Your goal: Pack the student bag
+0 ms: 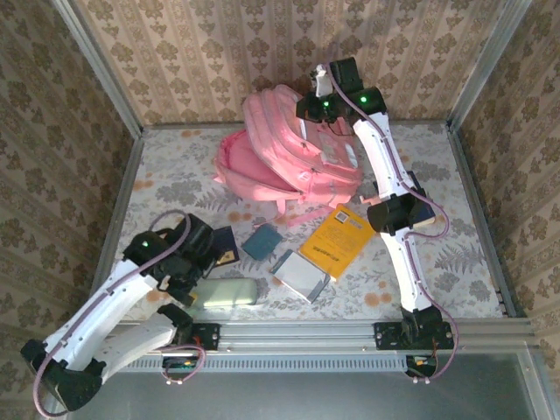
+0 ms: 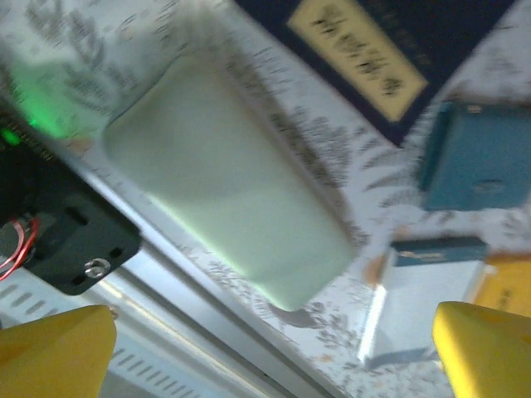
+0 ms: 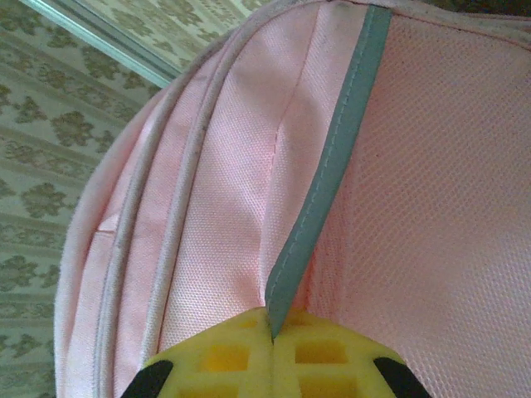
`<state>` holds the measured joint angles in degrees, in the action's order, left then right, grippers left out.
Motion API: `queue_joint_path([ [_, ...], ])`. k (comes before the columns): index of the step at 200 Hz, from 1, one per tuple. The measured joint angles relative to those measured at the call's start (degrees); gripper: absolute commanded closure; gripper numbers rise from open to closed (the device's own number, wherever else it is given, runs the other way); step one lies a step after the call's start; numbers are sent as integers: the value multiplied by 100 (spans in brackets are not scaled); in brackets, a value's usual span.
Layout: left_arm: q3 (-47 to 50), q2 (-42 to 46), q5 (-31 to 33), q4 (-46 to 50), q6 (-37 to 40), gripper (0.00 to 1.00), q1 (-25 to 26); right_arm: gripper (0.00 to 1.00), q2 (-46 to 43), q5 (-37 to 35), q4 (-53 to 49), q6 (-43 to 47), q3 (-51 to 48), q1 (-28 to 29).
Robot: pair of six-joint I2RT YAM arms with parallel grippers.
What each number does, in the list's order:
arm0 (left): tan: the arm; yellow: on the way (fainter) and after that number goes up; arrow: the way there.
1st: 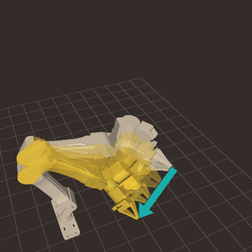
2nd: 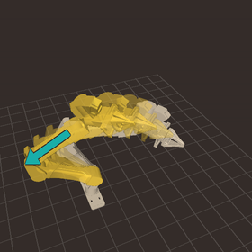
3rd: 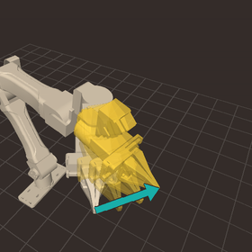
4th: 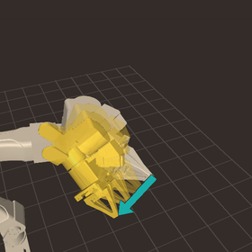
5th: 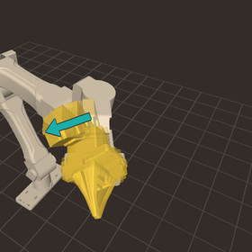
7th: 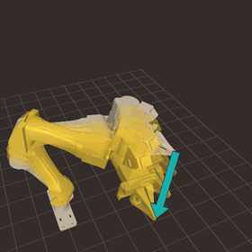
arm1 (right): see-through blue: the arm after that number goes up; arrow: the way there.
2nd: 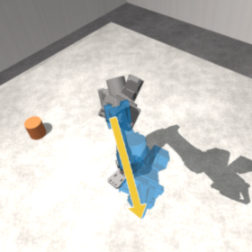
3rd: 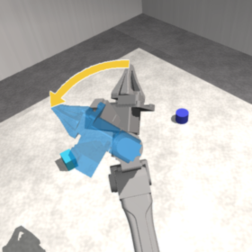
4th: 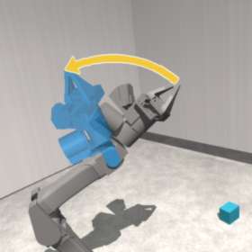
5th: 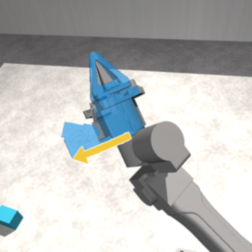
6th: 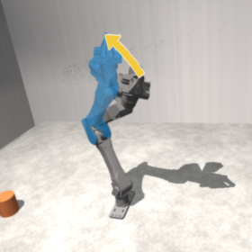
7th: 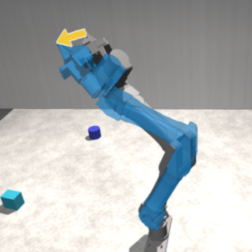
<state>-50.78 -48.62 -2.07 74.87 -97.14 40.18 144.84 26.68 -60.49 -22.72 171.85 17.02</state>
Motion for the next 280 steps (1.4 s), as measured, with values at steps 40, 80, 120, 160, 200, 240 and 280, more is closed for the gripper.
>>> queue_joint_path([
  [40, 699, 293, 59, -363, -1128, 0, 413, 100, 0, -258, -162, 57, 7, 0],
  [80, 1495, 328, 81, -1322, -1646, 0, 365, 100, 0, -297, -227, 138, 7, 2],
  [120, 1961, -24, -20, -1921, -1840, 0, 319, 100, 0, -297, -262, 162, 7, 2],
  [160, 2173, -131, -160, -2337, -1882, 0, 245, 100, 0, -337, -275, 186, 7, 31],
  [200, 2409, -339, -264, -2621, -1884, 0, 234, 100, 0, -407, -302, 223, 7, 105],
  [240, 2446, -566, -262, -2909, -1871, 8, 101, 100, 0, -468, -321, 302, 7, 136],
  [280, 2446, -529, -197, -2973, -1803, 24, 59, 100, 0, -529, -321, 310, 7, 149],
])
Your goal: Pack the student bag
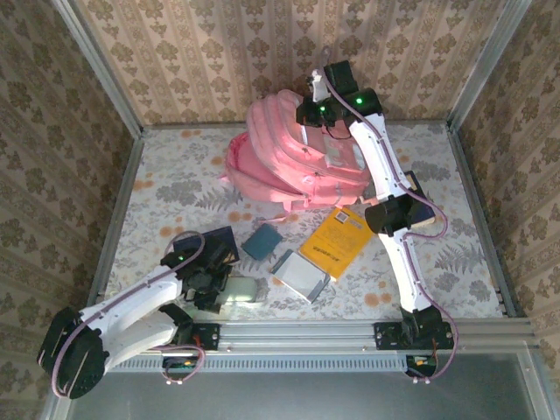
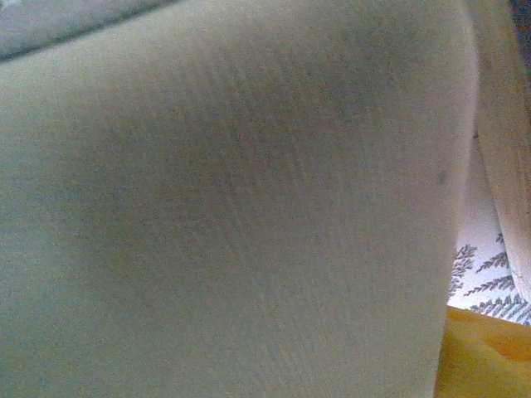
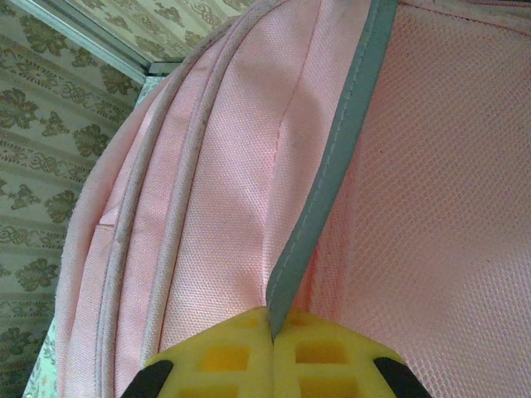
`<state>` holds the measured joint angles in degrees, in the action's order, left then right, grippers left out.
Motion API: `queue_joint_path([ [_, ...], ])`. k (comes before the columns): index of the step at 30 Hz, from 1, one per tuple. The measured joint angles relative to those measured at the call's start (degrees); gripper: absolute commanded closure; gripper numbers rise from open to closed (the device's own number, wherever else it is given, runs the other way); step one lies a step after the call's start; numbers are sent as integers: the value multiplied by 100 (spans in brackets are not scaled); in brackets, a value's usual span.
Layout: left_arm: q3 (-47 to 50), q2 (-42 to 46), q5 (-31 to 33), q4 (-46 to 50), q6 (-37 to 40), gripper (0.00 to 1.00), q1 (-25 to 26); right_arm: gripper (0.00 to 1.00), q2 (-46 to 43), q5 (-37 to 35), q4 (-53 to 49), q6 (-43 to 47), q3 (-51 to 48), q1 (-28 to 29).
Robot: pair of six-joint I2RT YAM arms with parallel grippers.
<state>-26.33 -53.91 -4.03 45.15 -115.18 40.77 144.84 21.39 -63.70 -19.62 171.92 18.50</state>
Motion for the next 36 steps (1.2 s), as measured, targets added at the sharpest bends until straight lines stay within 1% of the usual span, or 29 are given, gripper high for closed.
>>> queue_joint_path([
  [3, 0, 116, 63, 15, 11, 27, 0, 100, 0, -4, 0, 0, 0, 9],
  [7, -52, 302, 175, 157, 35, 27, 0, 100, 0, -4, 0, 0, 0, 9],
  [11, -411, 367, 328, 389, 240, 27, -87, 100, 0, -2, -4, 37, 0, 9],
  [13, -789, 334, 380, 566, 540, 27, -341, 100, 0, 63, -4, 61, 0, -2],
  [18, -1755, 109, 422, 656, 1478, 28, -1226, 100, -55, 409, 9, 192, -111, -111],
  [21, -2229, -190, 398, 621, 2114, 30, -1917, 100, -188, 761, 55, 212, -341, -240],
  [24, -2636, -621, 330, 518, 2695, 31, -2398, 100, -295, 1189, 114, 181, -516, -337],
  [26, -3036, -1088, 245, 404, 3099, 29, -2647, 100, -334, 1504, 219, 144, -599, -376],
  [30, -3711, -1888, 146, -57, 3689, 29, -2889, 100, -380, 2009, 442, 24, -780, -372],
  [33, -4142, -2350, 111, -485, 4061, 32, -2920, 100, -389, 2428, 660, -151, -938, -337],
  [36, -4496, -2796, -42, -968, 4260, 33, -2920, 100, -391, 2730, 894, -367, -1073, -306],
])
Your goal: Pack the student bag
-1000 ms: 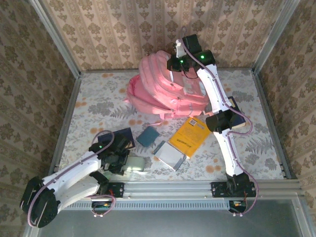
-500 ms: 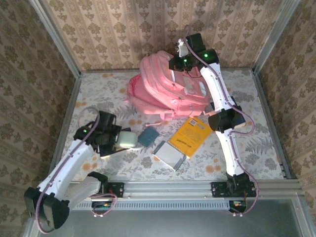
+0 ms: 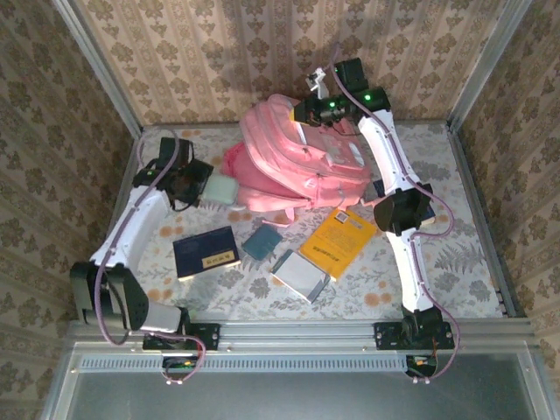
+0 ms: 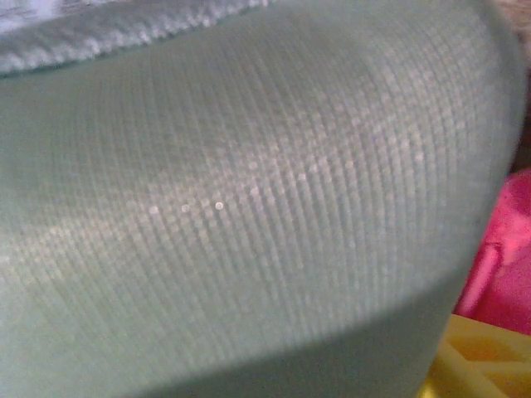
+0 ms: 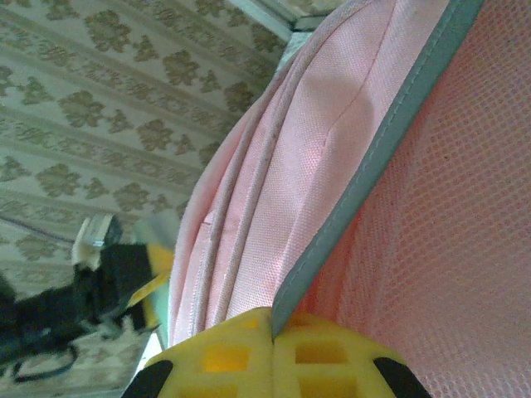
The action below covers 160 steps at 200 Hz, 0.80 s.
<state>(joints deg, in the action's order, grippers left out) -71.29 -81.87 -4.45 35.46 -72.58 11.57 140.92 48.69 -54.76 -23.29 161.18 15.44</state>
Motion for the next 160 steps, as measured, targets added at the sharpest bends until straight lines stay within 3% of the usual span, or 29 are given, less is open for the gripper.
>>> queue_joint_path([
  [58, -619, -1589, -634, -1270, 48, 33, 44, 100, -133, 654, 1073, -999, -448, 31],
  [115, -802, -2490, -1174, -2581, -284, 32, 557, 100, -197, 1049, 1956, -1757, -787, 28],
  [160, -1384, -3230, -1416, -3169, -422, 14, 1008, 100, -197, 1051, 2380, -2151, -796, 15],
])
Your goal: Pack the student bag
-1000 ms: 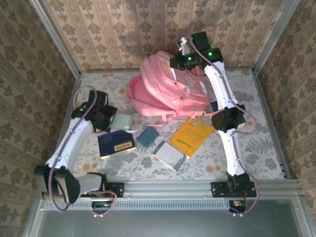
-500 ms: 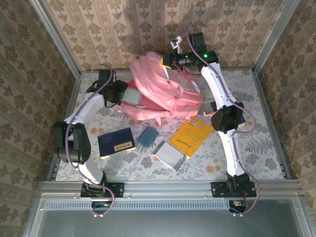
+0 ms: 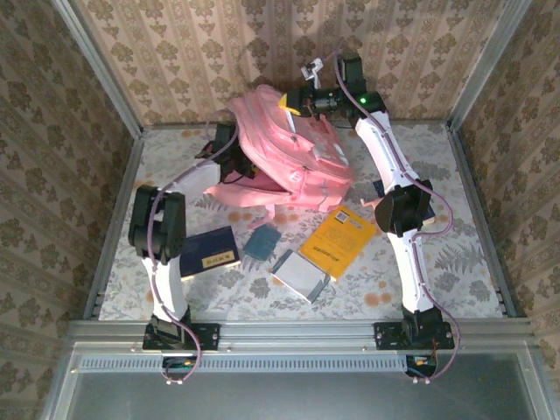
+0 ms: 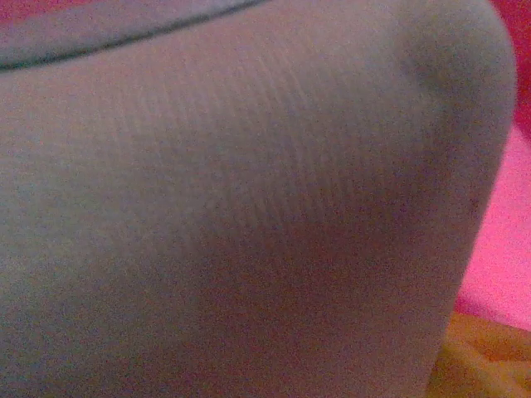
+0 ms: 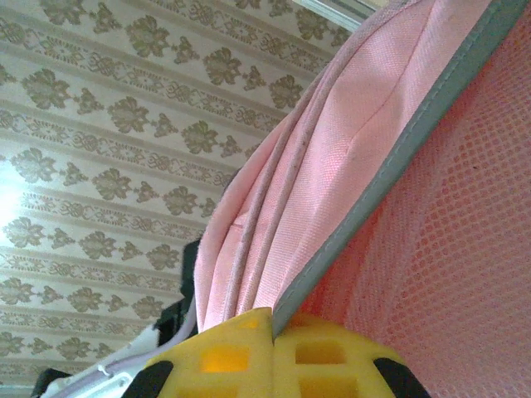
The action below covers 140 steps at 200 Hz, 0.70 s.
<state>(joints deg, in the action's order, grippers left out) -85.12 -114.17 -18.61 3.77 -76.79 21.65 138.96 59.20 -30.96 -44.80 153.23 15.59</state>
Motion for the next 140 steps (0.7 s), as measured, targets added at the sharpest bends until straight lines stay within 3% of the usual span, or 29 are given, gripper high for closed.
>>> queue_joint_path([
  [17, -175, -323, -155, -476, 28, 0, 142, 100, 0, -2, 157, -138, 0, -15],
  [48, -192, -621, -382, -1335, 120, 0, 356, 100, 0, -2, 313, -299, 0, -35],
  [87, -120, -579, -409, -1563, 295, 0, 413, 100, 0, -9, 243, -195, 4, -42],
  [140, 708, 63, -485, -1628, 313, 0, 131, 100, 0, -98, -247, 238, 87, -90],
])
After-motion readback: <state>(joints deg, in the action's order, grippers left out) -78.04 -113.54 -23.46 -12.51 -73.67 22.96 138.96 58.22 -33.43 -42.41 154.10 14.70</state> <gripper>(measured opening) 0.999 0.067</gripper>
